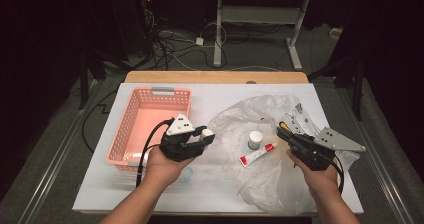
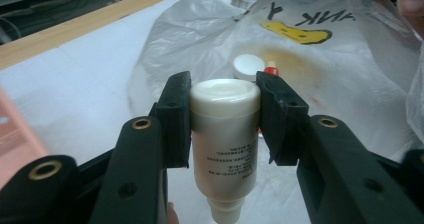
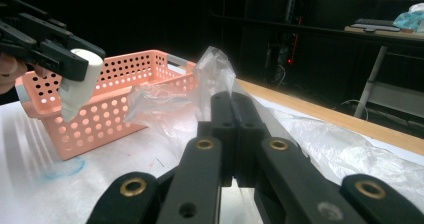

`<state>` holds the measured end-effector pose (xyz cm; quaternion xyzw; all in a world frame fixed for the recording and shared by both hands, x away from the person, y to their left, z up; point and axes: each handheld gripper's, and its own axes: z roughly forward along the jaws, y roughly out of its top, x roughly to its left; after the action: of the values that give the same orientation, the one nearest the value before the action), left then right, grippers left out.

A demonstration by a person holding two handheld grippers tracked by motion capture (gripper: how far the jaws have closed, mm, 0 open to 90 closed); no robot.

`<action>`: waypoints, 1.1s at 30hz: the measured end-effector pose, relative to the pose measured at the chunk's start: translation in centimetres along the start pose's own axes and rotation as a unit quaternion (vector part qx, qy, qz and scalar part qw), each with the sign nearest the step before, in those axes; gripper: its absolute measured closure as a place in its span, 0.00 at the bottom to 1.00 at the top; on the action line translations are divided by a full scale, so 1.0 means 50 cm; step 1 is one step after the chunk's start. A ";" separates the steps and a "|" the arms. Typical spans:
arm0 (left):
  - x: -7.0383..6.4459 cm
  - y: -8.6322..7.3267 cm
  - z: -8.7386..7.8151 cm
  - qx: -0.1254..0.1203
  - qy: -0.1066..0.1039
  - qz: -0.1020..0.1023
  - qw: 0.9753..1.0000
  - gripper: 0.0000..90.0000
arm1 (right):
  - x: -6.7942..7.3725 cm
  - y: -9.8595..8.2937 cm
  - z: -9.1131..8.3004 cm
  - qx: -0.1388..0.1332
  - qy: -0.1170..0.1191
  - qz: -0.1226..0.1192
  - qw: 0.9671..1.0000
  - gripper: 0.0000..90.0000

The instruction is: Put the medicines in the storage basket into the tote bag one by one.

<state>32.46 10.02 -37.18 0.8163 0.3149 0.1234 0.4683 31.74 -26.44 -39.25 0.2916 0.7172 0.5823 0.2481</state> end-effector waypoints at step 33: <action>-0.107 0.023 0.196 0.011 -0.046 0.044 0.998 0.65 | 0.011 0.007 -0.006 -0.007 0.006 -0.008 1.000 1.00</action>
<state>33.64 -0.51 -40.91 0.8392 0.2580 0.1024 0.4676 31.19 -26.22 -38.85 0.2809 0.7167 0.5871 0.2504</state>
